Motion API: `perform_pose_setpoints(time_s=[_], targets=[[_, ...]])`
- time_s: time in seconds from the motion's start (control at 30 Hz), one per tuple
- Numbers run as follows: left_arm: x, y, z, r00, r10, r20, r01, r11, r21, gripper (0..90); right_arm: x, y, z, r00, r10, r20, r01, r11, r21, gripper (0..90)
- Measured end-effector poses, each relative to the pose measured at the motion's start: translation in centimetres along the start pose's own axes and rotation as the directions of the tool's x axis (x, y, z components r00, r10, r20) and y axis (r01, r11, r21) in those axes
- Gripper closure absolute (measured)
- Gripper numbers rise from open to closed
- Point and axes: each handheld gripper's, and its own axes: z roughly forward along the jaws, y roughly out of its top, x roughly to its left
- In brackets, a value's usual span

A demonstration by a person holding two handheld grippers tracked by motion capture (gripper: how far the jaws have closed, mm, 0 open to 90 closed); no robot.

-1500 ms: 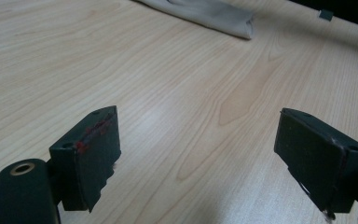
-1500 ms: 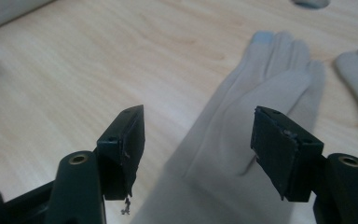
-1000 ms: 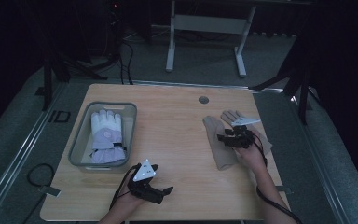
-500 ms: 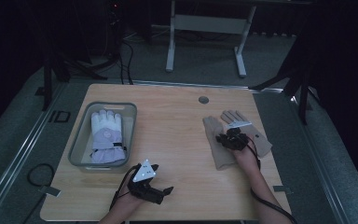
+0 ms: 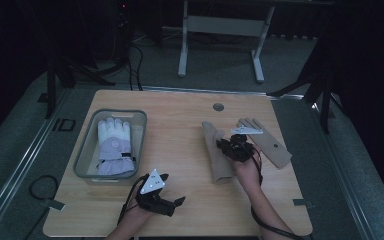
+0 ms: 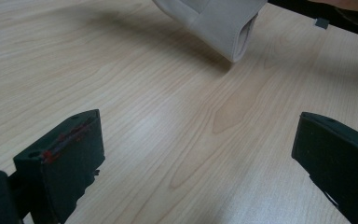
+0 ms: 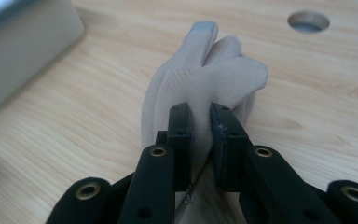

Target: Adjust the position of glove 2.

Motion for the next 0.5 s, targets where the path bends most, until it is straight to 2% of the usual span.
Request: perform_pose_setpoints(time_s=[0.07, 0.1, 0.2, 0.23, 0.27, 0.33, 0.37, 0.43, 0.5], targets=[[0.0, 0.0, -0.1, 1.0000, -0.001, -0.003, 0.001, 1.0000, -0.008, 2.4, 1.0, 0.4, -0.2, 0.9999, 0.013, -0.003, -0.013, 1.000, -0.018, 79.0], [0.0, -0.1, -0.1, 1.0000, -0.003, -0.006, 0.003, 0.9999, -0.012, 2.3, 1.5, 0.4, -0.1, 0.9993, 0.038, 0.002, -0.038, 0.999, -0.025, 78.8], [0.0, -0.1, -0.2, 1.0000, -0.002, -0.007, 0.002, 0.9999, -0.010, 2.4, 2.0, 0.1, 0.2, 0.9980, 0.062, 0.009, -0.062, 0.997, -0.042, 78.8], [0.0, -0.1, -0.1, 1.0000, -0.003, -0.008, 0.003, 0.9999, -0.011, 2.3, 2.5, -0.5, 0.9, 0.9962, 0.086, 0.015, -0.086, 0.995, -0.044, 78.6], [0.0, -0.2, -0.1, 1.0000, -0.003, -0.009, 0.003, 0.9999, -0.011, 2.4, 2.7, -0.8, 1.3, 0.9957, 0.089, 0.026, -0.088, 0.995, -0.043, 78.6], [0.0, -0.2, -0.1, 1.0000, 0.000, -0.008, 0.000, 1.0000, -0.005, 2.4, 3.0, -1.2, 1.8, 0.9957, 0.087, 0.032, -0.086, 0.996, -0.033, 78.5], [-0.1, -0.3, -0.1, 1.0000, 0.002, -0.007, -0.002, 1.0000, -0.003, 2.3, 3.3, -1.9, 2.8, 0.9956, 0.087, 0.036, -0.086, 0.996, -0.009, 78.2], [-0.1, -0.4, 0.0, 1.0000, 0.005, -0.005, -0.005, 1.0000, 0.004, 2.3, 3.4, -2.6, 3.7, 0.9946, 0.097, 0.037, -0.098, 0.995, 0.015, 76.8], [-0.1, -0.4, 0.0, 1.0000, 0.004, -0.006, -0.004, 1.0000, 0.004, 2.4, 3.5, -2.9, 4.1, 0.9941, 0.101, 0.040, -0.102, 0.994, 0.025, 75.8]])
